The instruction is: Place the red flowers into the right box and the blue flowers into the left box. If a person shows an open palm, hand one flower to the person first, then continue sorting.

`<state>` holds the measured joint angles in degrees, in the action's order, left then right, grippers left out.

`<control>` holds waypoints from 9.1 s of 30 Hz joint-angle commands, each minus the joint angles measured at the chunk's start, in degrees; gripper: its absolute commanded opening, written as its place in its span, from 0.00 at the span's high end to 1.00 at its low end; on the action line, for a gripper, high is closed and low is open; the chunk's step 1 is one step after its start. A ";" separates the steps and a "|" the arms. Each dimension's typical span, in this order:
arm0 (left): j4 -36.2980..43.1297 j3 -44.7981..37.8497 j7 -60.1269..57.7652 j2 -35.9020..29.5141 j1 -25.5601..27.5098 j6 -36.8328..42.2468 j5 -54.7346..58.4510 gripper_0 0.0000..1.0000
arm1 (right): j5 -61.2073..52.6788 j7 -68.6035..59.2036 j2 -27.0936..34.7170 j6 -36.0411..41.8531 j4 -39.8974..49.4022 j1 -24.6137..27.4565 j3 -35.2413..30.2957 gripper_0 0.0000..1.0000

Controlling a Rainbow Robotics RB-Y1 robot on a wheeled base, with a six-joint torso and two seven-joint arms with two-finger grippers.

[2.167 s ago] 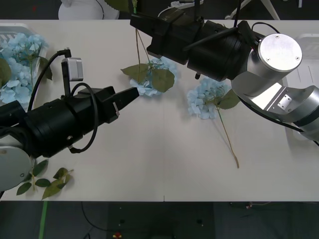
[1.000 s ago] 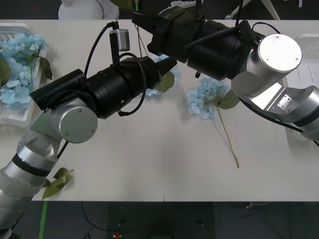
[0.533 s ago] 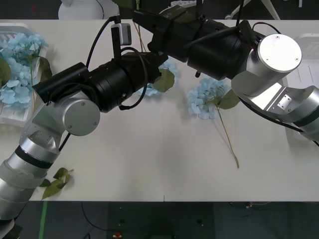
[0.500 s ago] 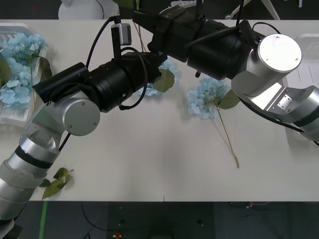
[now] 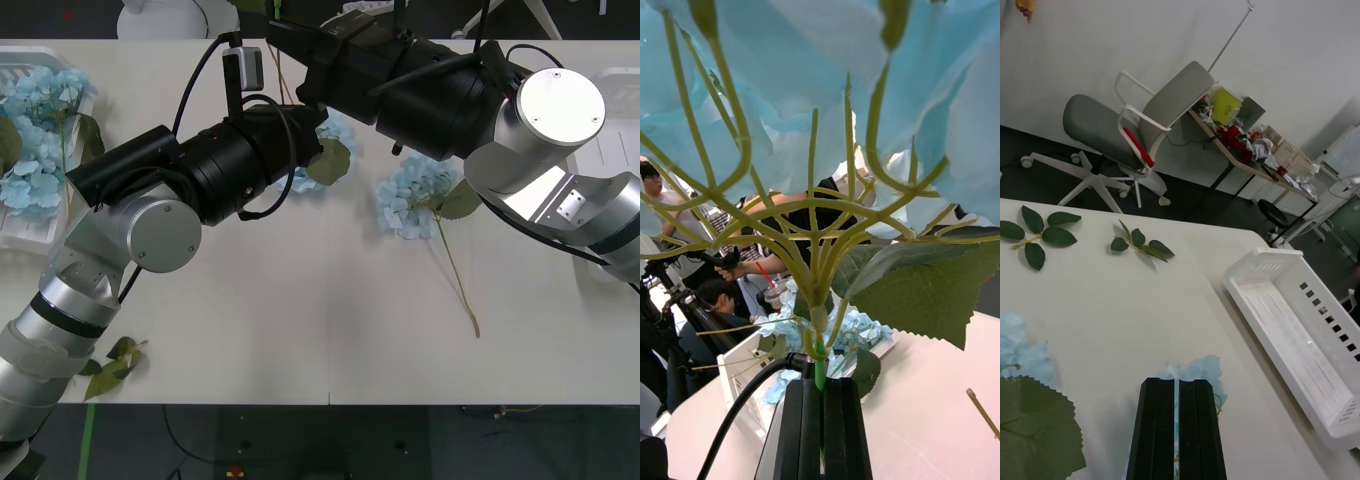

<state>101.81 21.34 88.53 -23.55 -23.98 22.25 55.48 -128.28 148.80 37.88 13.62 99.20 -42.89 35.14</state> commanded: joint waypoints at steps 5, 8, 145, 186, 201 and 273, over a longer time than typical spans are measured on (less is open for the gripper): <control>0.49 0.10 2.35 -1.06 -2.65 -0.72 -0.81 1.00 | 0.93 1.66 -0.62 -0.17 1.70 -1.67 0.28 0.19; 0.49 -0.69 1.91 -3.00 -2.38 -0.90 -0.55 1.00 | 0.93 1.66 -0.62 -0.26 1.70 -1.76 0.28 0.16; -14.80 -3.85 -15.14 -16.44 -30.24 49.73 8.33 0.00 | 77.48 -58.19 0.35 48.17 -27.84 -2.29 2.74 1.00; -18.05 6.26 -12.68 -7.92 -17.94 17.91 -5.38 0.00 | 16.31 -19.43 8.35 41.05 -5.34 -2.20 -27.67 1.00; -33.87 8.37 -10.84 1.84 -18.91 -5.29 -19.71 0.00 | 15.70 -17.14 8.17 41.05 -2.70 -0.53 -27.14 1.00; -8.12 13.90 -11.10 -28.75 8.69 -53.72 -17.68 0.00 | 15.43 -26.64 6.68 35.25 -1.38 -0.71 -20.64 1.00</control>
<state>93.17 36.59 75.72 -51.47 -16.37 -29.76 38.23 -113.50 123.66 44.46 49.27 95.63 -43.49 14.36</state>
